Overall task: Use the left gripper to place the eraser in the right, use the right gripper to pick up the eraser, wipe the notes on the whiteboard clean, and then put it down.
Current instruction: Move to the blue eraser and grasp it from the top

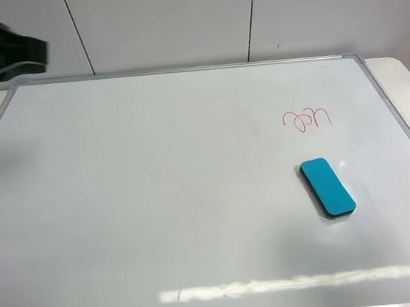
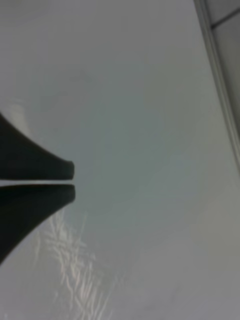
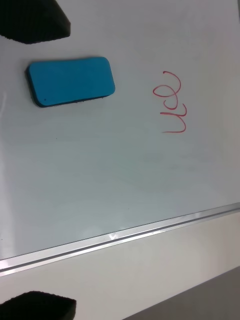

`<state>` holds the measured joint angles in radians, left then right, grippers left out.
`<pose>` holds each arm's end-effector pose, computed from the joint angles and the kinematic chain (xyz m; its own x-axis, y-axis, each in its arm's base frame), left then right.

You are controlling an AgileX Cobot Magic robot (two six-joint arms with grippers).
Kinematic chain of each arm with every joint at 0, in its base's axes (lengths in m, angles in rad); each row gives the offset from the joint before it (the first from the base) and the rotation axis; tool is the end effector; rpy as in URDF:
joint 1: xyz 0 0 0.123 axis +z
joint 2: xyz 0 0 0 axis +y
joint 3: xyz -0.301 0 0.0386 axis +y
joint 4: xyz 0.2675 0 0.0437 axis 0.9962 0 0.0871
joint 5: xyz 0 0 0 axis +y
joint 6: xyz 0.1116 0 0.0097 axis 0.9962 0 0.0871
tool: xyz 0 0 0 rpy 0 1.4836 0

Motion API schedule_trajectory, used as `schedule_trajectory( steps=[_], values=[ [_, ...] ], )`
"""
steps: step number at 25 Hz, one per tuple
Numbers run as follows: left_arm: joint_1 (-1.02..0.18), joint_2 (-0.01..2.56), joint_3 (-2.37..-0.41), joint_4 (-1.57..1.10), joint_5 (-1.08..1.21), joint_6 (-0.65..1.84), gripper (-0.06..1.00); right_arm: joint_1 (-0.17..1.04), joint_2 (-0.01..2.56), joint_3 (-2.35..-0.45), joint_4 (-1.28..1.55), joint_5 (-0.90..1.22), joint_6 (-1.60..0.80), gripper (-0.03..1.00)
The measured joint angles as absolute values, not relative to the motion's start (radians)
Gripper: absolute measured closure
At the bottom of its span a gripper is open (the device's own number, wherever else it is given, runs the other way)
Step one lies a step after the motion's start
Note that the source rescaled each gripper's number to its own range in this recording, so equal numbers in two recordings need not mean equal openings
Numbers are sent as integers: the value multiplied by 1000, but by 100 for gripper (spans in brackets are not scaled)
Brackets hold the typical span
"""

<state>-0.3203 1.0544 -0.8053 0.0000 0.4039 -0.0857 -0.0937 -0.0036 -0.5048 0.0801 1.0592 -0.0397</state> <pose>0.2368 -0.0786 0.3201 -0.5339 0.0869 -0.8411 0.2701 0.9601 -0.0723 0.0119 0.0067 0.2790 -0.4440 0.0413 -0.8951 0.0310 0.9990 0.0307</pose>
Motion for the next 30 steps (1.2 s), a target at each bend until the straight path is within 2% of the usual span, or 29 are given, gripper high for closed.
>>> schedule_trajectory(
  steps=[3,4,6,7,8,9,12,16,25,30],
  values=[
    [-198,859,-717,5,400,-74,77,-94,-4,-505,80,1059,-40,-3],
    [-156,792,-694,6,400,-58,66,-94,-4,-505,80,1059,-40,-3],
    [-88,661,-665,11,415,-14,39,-94,-4,-505,80,1059,-40,-3],
    [-55,609,-655,11,431,0,22,-94,-4,-505,80,1059,-40,-3],
    [-25,545,-651,11,452,9,10,-94,-4,-505,80,1059,-40,-3],
    [-3,485,-650,12,482,14,3,-94,-4,-505,80,1059,-40,-3],
    [50,337,-646,13,598,23,-4,-94,-4,-505,80,1059,-40,-3],
    [58,200,-645,21,768,26,-5,-94,-4,-505,80,1059,-40,-3],
    [-106,134,-640,91,1005,23,-5,-94,-4,-505,80,1059,-40,-3],
    [-122,49,-549,49,1009,0,-5,-94,-4,-505,80,1059,-40,-3]
  ],
)
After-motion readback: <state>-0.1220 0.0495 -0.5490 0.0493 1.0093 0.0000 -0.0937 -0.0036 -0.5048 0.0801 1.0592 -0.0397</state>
